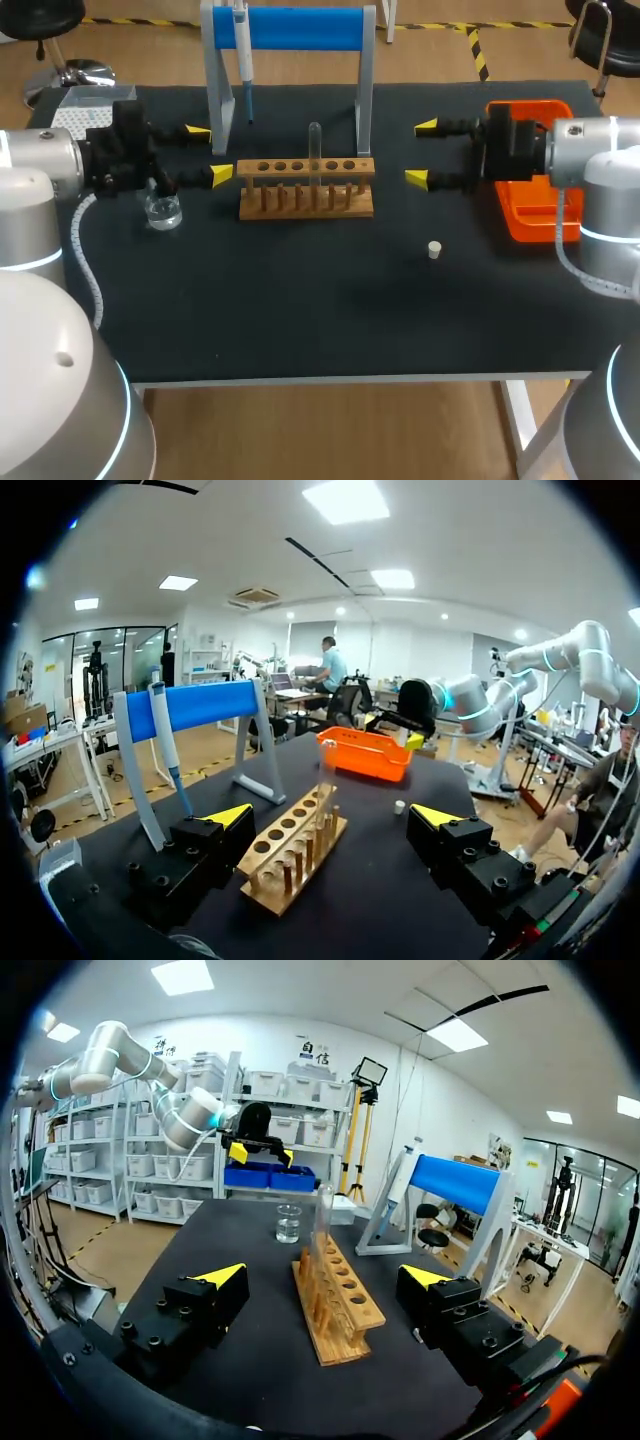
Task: Invert the test tube, pick up the pipette, mount the tip to pipette, aspirate from beaker and dispense into the tube, eject the tip, return the pipette, and cap with the stopper.
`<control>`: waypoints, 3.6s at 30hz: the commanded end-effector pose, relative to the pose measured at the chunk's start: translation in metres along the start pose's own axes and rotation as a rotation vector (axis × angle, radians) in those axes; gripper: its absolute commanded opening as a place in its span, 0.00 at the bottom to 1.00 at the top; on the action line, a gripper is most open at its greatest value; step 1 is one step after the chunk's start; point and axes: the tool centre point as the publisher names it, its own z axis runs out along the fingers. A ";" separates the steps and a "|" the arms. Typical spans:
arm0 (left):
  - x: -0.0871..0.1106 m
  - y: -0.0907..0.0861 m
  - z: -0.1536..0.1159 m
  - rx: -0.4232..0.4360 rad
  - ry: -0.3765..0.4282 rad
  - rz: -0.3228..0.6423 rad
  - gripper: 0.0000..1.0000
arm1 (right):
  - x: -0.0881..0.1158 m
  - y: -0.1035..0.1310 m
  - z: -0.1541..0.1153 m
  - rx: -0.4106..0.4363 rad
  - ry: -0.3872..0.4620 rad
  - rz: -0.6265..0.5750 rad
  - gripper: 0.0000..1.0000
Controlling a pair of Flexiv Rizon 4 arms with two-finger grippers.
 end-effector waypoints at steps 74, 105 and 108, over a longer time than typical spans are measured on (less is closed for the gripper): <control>0.000 0.000 -0.001 0.002 0.000 0.001 1.00 | 0.009 0.026 0.170 -0.223 0.319 0.107 0.42; 0.000 0.000 -0.001 0.002 0.000 0.001 1.00 | 0.011 0.035 0.166 -0.244 0.309 0.114 0.00; 0.000 0.000 -0.001 0.002 0.000 0.001 1.00 | 0.010 0.038 0.166 -0.245 0.305 0.113 0.00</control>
